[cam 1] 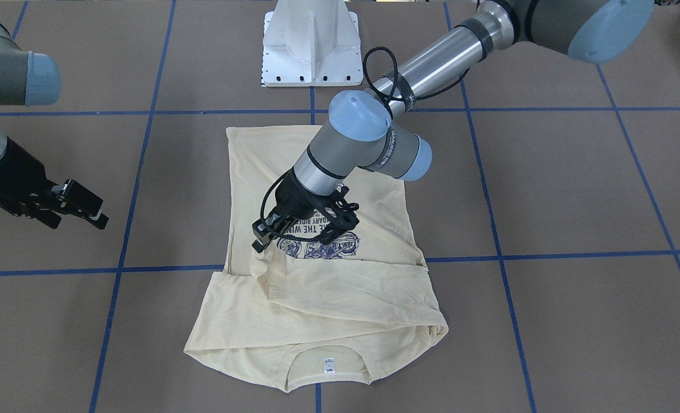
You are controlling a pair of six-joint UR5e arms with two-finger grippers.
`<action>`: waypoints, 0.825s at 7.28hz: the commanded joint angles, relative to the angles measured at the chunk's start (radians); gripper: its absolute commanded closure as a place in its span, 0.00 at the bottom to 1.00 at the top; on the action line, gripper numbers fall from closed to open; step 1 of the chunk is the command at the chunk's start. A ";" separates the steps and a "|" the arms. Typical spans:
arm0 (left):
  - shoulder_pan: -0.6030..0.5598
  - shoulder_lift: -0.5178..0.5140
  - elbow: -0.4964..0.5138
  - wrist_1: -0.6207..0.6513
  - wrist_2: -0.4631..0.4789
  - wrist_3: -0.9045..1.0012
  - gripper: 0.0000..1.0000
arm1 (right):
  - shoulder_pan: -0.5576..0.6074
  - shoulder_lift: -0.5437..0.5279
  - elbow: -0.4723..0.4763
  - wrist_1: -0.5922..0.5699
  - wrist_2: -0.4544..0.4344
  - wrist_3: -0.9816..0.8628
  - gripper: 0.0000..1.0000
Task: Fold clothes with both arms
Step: 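Release the sleeve with the left gripper and move both grippers to the shirt's near corners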
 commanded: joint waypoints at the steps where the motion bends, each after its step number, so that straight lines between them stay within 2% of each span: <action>1: 0.010 -0.021 0.032 -0.035 0.025 0.009 0.01 | 0.000 0.001 -0.003 -0.002 0.001 0.000 0.01; 3: 0.007 -0.035 0.030 -0.038 0.026 0.010 0.00 | 0.002 0.004 -0.003 -0.002 0.001 -0.002 0.01; 5: -0.002 -0.018 0.015 -0.035 0.019 0.112 0.00 | 0.002 0.010 0.003 -0.002 0.028 0.000 0.01; 6: -0.022 0.041 -0.061 -0.026 -0.022 0.116 0.01 | 0.000 0.010 0.015 0.001 0.045 0.008 0.01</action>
